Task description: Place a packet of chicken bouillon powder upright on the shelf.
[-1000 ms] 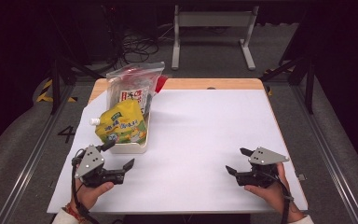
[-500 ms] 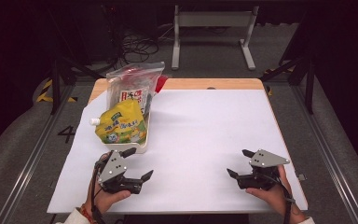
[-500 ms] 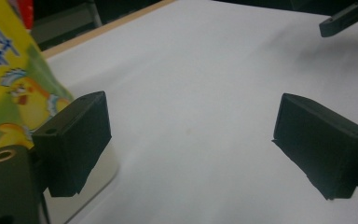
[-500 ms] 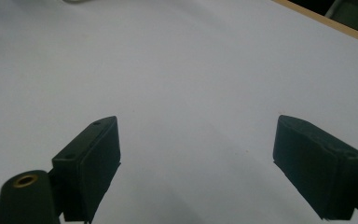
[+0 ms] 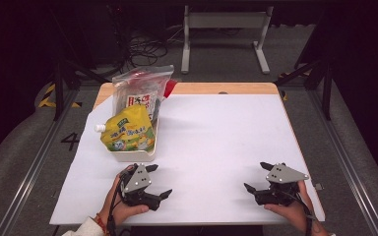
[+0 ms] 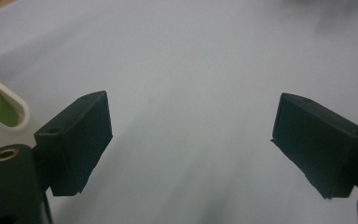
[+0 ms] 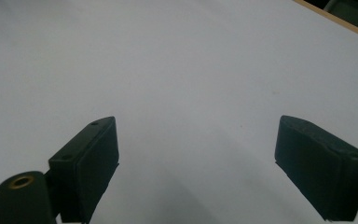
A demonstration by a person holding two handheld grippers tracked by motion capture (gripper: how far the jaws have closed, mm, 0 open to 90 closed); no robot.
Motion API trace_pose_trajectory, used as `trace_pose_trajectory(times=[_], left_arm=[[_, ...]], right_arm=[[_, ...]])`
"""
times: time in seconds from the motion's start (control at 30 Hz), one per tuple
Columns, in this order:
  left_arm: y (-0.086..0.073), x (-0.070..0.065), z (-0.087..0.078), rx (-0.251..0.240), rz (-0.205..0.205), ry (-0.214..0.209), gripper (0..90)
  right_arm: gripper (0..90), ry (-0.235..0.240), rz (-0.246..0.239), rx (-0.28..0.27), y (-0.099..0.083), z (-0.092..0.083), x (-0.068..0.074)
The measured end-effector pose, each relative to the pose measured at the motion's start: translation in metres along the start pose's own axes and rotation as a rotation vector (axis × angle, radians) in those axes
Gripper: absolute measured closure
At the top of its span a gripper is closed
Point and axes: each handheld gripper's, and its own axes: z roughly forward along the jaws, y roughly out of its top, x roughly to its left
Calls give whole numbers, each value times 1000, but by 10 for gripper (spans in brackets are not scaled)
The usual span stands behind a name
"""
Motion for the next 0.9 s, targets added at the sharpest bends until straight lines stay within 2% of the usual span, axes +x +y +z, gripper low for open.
trace_pose_trajectory(times=[0.13,0.2,0.23,0.33,0.4,0.5,0.67,0.9], left_arm=[[-3,2,7,34,15,-1,126],[-4,5,9,36,6,-4,125],[-5,6,10,38,-3,-6,125],[-5,8,8,26,-2,1,125],[-3,8,3,-16,-3,1,125],[-2,7,-1,-44,0,0,125],[-2,6,1,-46,16,3,125],[-4,6,-1,-31,24,8,123]], right_arm=[[108,1,-21,15,-7,0,1],[104,0,-27,17,-9,-1,2],[99,-12,-49,25,-13,-1,5],[96,-7,-58,21,-15,-2,6],[88,4,-61,-9,-16,-4,7],[81,9,-49,-64,-15,-10,7],[79,-6,-33,-94,-15,-12,6],[85,-30,-26,-101,-13,-12,7]])
